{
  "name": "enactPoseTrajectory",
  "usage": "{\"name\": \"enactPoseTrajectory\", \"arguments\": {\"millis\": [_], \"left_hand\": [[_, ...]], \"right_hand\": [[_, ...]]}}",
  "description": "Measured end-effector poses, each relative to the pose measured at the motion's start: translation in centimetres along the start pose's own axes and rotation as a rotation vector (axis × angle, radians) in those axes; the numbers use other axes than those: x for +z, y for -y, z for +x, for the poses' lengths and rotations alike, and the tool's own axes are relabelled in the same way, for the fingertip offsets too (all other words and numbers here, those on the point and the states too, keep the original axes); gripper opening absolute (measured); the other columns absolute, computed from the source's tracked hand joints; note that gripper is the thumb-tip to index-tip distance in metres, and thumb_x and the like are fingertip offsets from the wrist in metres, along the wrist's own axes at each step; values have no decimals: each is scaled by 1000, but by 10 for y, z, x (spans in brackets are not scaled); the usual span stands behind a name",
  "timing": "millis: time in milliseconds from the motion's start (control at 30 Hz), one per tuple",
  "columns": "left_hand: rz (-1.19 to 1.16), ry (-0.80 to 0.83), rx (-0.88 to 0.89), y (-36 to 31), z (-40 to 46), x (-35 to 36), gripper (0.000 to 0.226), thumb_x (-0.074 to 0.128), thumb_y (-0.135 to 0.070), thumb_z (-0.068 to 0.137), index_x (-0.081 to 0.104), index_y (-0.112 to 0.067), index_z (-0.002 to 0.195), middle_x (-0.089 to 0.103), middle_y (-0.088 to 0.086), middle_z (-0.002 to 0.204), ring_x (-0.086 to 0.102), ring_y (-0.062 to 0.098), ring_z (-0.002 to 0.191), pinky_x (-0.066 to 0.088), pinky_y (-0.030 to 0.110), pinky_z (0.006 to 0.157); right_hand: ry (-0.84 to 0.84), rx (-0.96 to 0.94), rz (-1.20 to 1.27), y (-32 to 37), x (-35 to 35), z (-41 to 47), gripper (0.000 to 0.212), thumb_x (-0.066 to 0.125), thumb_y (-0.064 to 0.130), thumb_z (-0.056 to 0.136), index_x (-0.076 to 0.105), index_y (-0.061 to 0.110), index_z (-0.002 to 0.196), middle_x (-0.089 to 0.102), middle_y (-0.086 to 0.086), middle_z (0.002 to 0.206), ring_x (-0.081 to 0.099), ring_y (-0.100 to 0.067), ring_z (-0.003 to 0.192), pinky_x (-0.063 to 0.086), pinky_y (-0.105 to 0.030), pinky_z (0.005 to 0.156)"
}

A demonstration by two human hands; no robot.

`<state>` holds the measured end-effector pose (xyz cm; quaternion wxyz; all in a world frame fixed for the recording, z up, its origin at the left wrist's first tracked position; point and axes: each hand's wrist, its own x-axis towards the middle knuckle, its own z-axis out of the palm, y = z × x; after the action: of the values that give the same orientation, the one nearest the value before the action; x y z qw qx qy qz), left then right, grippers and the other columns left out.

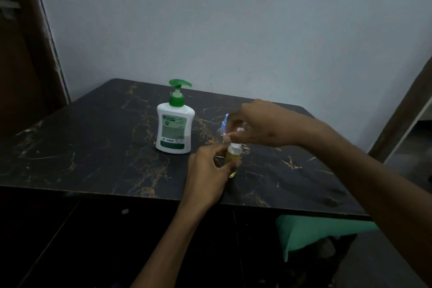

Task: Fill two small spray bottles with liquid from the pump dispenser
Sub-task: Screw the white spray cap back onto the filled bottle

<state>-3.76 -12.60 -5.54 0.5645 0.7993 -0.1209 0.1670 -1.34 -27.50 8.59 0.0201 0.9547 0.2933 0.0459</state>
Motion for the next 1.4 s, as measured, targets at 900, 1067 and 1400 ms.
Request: {"name": "enactPoseTrajectory", "arguments": {"millis": [900,1067,1400], "left_hand": [[6,-10,33,1,0,2,22,85,-23,82,82,-27,104,78,-15,91,59,-12,67,38,7,60],[33,-18,28,1,-1,2,27,86,-25,82,82,-29,108,77,-16,89,57,-14,65,37,7,59],[61,-22,16,1,0,1,29,85,-26,82,80,-33,110,75,-21,94,63,-15,88,44,2,68]], "right_hand": [[-126,43,35,-11,6,-27,30,69,47,93,63,29,116,69,14,90,66,-10,82,52,-33,71],[-78,-65,121,0,19,-18,31,71,7,83,71,33,99,71,17,92,64,-2,81,54,-29,71],[-203,194,-142,5,37,-9,45,54,68,96,45,26,84,54,5,78,45,-9,64,30,-29,55]]}}
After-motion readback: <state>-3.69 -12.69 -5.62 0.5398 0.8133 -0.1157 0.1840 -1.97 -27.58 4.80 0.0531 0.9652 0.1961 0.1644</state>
